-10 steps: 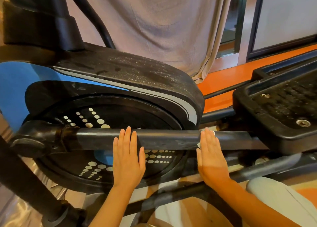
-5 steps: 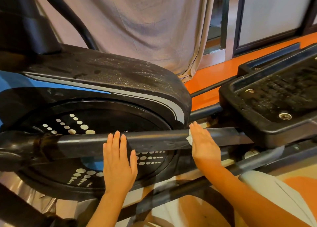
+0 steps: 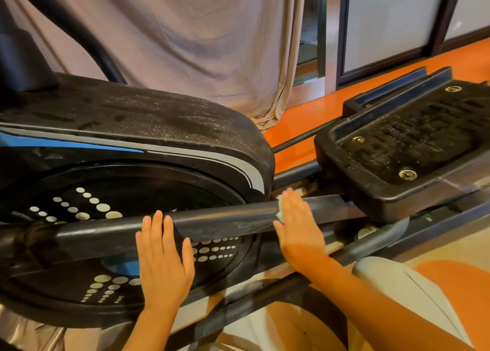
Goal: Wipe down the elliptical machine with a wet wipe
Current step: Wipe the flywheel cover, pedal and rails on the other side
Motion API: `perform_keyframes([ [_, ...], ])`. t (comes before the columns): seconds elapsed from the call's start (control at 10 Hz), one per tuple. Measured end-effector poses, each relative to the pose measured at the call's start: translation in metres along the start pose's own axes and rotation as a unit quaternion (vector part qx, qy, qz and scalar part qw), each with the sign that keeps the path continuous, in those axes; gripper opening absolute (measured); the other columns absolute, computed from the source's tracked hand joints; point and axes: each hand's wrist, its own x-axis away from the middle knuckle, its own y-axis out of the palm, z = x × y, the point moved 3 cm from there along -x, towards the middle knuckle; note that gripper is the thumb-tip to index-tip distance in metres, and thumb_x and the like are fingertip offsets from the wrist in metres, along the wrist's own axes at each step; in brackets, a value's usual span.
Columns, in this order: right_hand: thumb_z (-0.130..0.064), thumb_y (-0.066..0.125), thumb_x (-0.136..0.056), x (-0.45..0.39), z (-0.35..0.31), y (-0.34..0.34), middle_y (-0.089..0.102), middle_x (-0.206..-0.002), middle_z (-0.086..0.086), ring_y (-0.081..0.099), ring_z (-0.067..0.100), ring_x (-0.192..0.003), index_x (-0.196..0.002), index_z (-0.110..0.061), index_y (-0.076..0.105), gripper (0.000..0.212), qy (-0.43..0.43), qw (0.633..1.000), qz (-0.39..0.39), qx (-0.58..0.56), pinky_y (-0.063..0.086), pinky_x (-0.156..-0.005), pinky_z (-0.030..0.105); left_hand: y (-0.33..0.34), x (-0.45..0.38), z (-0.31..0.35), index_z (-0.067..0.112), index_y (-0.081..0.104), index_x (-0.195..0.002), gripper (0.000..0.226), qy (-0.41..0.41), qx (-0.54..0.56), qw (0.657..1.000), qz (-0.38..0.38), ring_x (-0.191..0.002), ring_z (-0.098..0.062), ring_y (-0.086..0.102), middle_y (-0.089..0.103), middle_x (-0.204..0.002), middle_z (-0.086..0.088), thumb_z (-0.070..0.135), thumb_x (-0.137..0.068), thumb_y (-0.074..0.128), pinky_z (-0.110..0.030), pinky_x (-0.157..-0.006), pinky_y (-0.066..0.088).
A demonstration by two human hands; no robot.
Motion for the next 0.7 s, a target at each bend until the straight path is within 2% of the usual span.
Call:
perform_keyframes([
  [0.1,-0.061,0.019,-0.095,-0.001,0.036,-0.002,-0.012,-0.162,0.013,-0.009,0.025,-0.150,-0.154,-0.007,-0.008,0.084,0.099,0.994,-0.041,-0.003,0.001,-0.123,0.038,0.000,0.000,-0.001,-0.002,0.036,-0.144,0.063,0.001,-0.007,1.000,-0.003,-0.147,-0.038,0.020,0.032,-0.154,-0.023,0.037,-0.094,0.038,-0.037,-0.124,-0.001],
  [0.2,-0.065,0.008,-0.087,-0.005,0.033,-0.001,-0.017,-0.160,0.015,-0.015,0.026,-0.149,-0.153,-0.003,-0.010,0.091,0.149,0.986,-0.049,-0.063,-0.004,-0.122,0.038,0.000,0.001,0.000,-0.002,0.035,-0.144,0.064,0.000,-0.010,1.000,-0.008,-0.148,-0.037,0.020,0.031,-0.154,-0.023,0.038,-0.094,0.038,-0.037,-0.124,-0.001],
  [0.3,-0.061,0.009,-0.095,-0.002,0.011,0.004,-0.019,-0.159,0.022,-0.017,0.032,-0.148,-0.151,0.001,-0.011,0.087,0.186,0.978,-0.054,-0.080,-0.010,-0.119,0.038,0.001,0.000,0.000,-0.002,0.036,-0.144,0.063,-0.003,-0.010,1.000,-0.011,-0.148,-0.038,0.019,0.031,-0.155,-0.023,0.038,-0.095,0.038,-0.037,-0.124,-0.001],
  [0.4,-0.059,-0.002,-0.097,0.020,-0.027,0.021,0.000,-0.157,0.031,0.002,0.042,-0.147,-0.150,0.008,0.006,0.086,0.117,0.992,-0.033,-0.041,0.003,-0.118,0.046,0.001,0.000,-0.001,-0.003,0.036,-0.143,0.063,-0.002,-0.012,1.000,-0.012,-0.148,-0.038,0.019,0.031,-0.155,-0.023,0.037,-0.095,0.038,-0.039,-0.124,-0.001],
  [0.5,-0.060,0.003,-0.098,0.037,-0.043,0.040,-0.005,-0.159,0.026,0.000,0.037,-0.148,-0.150,0.003,-0.001,0.083,0.124,0.989,-0.003,-0.078,0.003,-0.118,0.040,0.000,0.002,0.000,-0.003,0.035,-0.143,0.064,-0.007,-0.011,1.000,-0.020,-0.149,-0.037,0.018,0.030,-0.155,-0.023,0.038,-0.095,0.037,-0.043,-0.123,0.003],
  [0.6,-0.053,0.017,-0.101,0.023,-0.034,0.042,-0.029,-0.156,0.019,-0.022,0.027,-0.147,-0.142,-0.003,-0.027,0.079,0.263,0.930,-0.023,-0.254,-0.016,-0.112,0.028,-0.001,0.001,-0.002,-0.002,0.035,-0.144,0.065,-0.006,-0.011,1.000,-0.029,-0.149,-0.036,0.018,0.030,-0.155,-0.022,0.040,-0.095,0.035,-0.049,-0.121,0.010],
  [0.7,-0.041,0.026,-0.103,0.007,-0.025,0.037,-0.028,-0.157,0.014,-0.020,0.022,-0.148,-0.147,-0.002,-0.024,0.076,0.344,0.848,0.060,-0.399,-0.013,-0.116,0.028,-0.003,0.000,-0.006,-0.002,0.036,-0.146,0.066,0.007,-0.011,0.999,-0.037,-0.149,-0.035,0.018,0.030,-0.156,-0.021,0.040,-0.095,0.033,-0.050,-0.121,0.012],
])
